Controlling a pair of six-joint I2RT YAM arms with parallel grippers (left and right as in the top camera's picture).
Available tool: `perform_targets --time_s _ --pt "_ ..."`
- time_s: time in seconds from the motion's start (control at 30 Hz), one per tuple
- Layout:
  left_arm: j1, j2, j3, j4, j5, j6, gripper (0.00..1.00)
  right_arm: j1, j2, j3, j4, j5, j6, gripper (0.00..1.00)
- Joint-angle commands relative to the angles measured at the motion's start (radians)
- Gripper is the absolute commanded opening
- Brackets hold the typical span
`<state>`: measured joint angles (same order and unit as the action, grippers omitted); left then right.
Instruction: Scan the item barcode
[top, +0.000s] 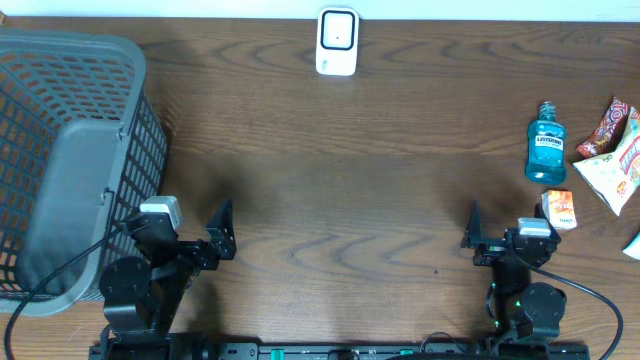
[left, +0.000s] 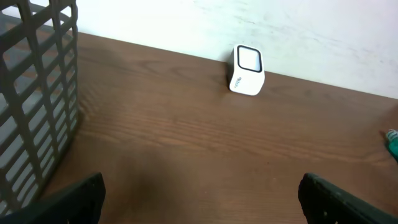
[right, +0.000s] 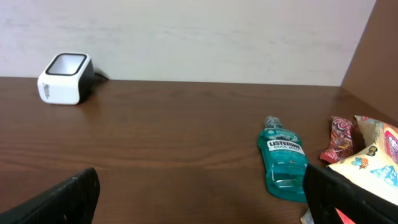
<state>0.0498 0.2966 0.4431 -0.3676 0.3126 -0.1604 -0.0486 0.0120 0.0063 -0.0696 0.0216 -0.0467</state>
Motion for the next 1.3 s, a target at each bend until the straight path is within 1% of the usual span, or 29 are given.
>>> perform_targets --time_s 0.0,1.07,1.17,1.27 --pt "-0.002 -0.003 -0.001 0.002 0.009 -0.002 0.99 -0.003 -0.006 -0.001 -0.005 -0.013 -0.018 0.99" --pt "-0.002 -0.003 -0.001 -0.003 0.009 -0.002 0.99 -0.003 -0.002 -0.001 -0.005 -0.013 -0.018 0.99" --pt "-0.002 -0.004 -0.002 -0.001 0.004 0.034 0.99 -0.003 -0.002 -0.001 -0.005 -0.013 -0.018 0.99" --pt "-0.006 -0.012 -0.041 0.016 0.002 0.039 0.99 -0.003 -0.003 -0.001 -0.005 -0.013 -0.018 0.99"
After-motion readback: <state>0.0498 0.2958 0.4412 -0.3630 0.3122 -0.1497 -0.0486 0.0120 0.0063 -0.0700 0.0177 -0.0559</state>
